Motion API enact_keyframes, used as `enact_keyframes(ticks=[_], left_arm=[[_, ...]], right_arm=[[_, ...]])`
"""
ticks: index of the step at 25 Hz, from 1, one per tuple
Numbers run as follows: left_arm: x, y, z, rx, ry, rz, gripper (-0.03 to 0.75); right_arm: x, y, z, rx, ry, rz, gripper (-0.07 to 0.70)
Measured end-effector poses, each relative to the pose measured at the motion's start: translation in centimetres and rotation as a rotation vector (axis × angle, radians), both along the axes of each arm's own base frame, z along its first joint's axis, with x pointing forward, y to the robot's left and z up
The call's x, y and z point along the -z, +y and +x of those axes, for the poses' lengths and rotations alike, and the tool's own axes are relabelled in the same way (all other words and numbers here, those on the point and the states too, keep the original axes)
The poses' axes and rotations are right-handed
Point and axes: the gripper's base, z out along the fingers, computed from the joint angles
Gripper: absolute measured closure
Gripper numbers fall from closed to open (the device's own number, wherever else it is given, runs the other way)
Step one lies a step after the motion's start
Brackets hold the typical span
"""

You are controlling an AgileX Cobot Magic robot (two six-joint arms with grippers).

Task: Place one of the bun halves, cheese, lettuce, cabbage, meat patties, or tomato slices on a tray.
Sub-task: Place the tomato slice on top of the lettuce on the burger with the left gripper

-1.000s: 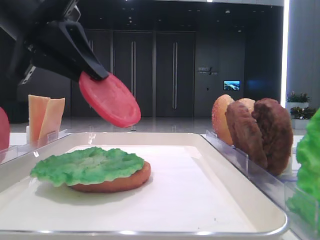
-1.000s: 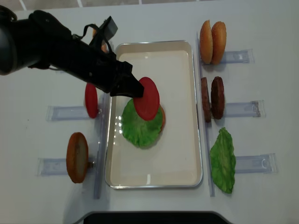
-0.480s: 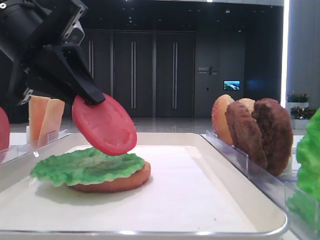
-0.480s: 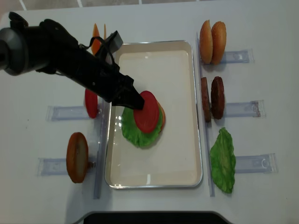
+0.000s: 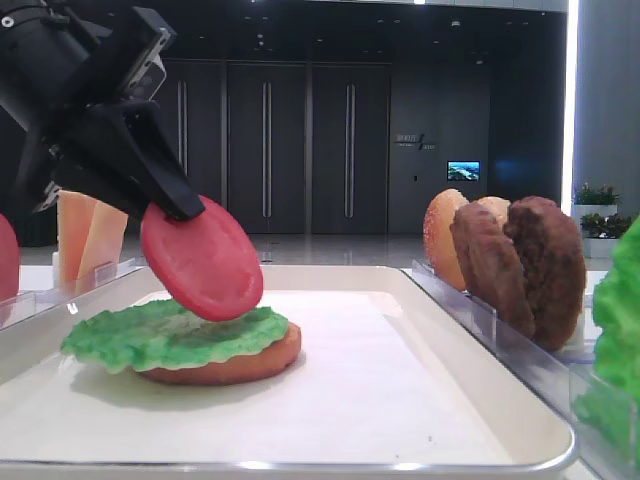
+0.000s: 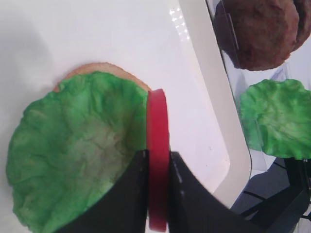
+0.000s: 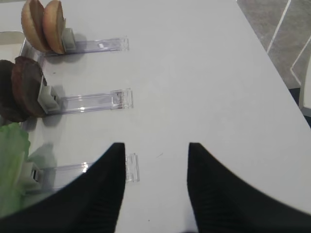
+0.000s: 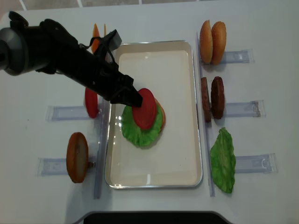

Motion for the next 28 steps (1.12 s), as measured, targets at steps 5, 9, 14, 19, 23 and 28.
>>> enact_keyframes(ticks=[5,9,14,19,23,28], left_arm=[[0.0,0.0,0.0,-0.002,-0.002,0.001,0.654],[0.0,0.0,0.0,-0.005,0.000,-0.004,0.654],[0.9,-0.2,-0.1,0.022,0.042,-0.012,0.654],[1.5,-0.2,0.0,0.021,0.058,-0.011,0.654],[1.5,-0.2,0.0,0.025,0.059,-0.003,0.654],[1.8,0.1,-0.1,0.031,0.071,0.035,0.546]], right_arm=[[0.0,0.0,0.0,0.000,0.000,0.000,0.339],[0.0,0.0,0.0,0.000,0.000,0.000,0.339],[0.0,0.0,0.0,0.000,0.000,0.000,0.339],[0.0,0.0,0.0,0.000,0.000,0.000,0.339],[0.0,0.0,0.0,0.000,-0.001,0.000,0.339],[0.0,0.0,0.0,0.000,-0.001,0.000,0.339]])
